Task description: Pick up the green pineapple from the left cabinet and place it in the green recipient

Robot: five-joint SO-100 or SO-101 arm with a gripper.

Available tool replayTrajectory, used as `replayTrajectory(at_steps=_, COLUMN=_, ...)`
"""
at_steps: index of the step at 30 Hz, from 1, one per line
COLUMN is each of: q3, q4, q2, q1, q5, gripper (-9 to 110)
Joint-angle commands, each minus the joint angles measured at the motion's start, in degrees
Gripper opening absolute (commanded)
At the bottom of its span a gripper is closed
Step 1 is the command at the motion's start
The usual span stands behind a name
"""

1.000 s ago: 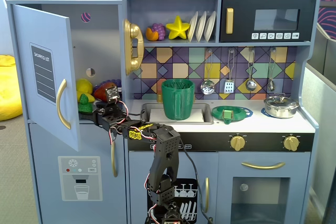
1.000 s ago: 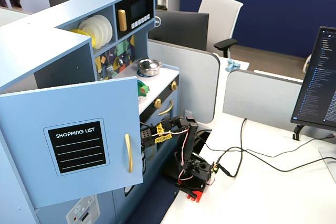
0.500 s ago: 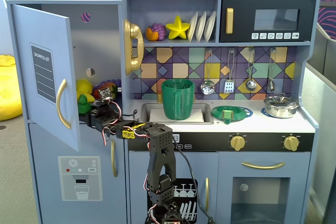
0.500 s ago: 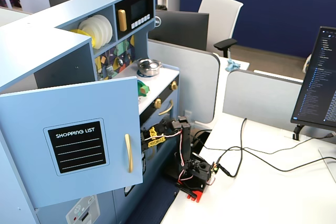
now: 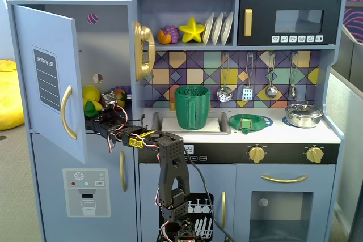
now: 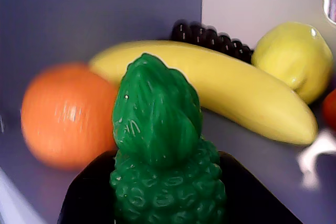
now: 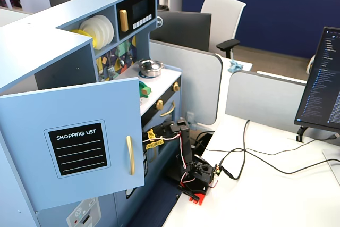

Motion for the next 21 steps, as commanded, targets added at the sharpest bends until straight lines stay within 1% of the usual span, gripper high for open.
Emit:
replayTrajectory(at_steps=1, q3=6.6, q4=4.8, q2=14.8, q1=-2.5, q5=-10.2, gripper=0)
replayTrajectory(at_steps=3, q3=13.1, q4=6.6, q2=23.1, q1=-3.7, q5=-14.3, gripper=0)
replayTrajectory(at_steps=5, q3=18.5, q4=11.0, q2=32.2, q1=-4.0, q5=-15.6, gripper=0)
replayTrajectory(at_steps=8, q3=21.1, q4=25.7, q2=46.2, q1=-4.2, q5=-10.0, gripper=0)
replayTrajectory(at_steps=12, q3=25.1, q4=34.8, q2=61.7, q1=-2.2, q5=-9.2, gripper=0)
replayTrajectory(at_steps=17, q3=22.2, q4=50.3, q2=74.9, q1=6.5, q5=-7.6, gripper=0)
replayTrajectory(at_steps=19, q3=18.4, q4=54.7, q2=76.3, q1=11.3, q5=-6.8, gripper=0)
replayTrajectory(at_steps=21, q3=13.8, q4=56.3, q2=75.4, q1=17.1, q5=-5.4, gripper=0)
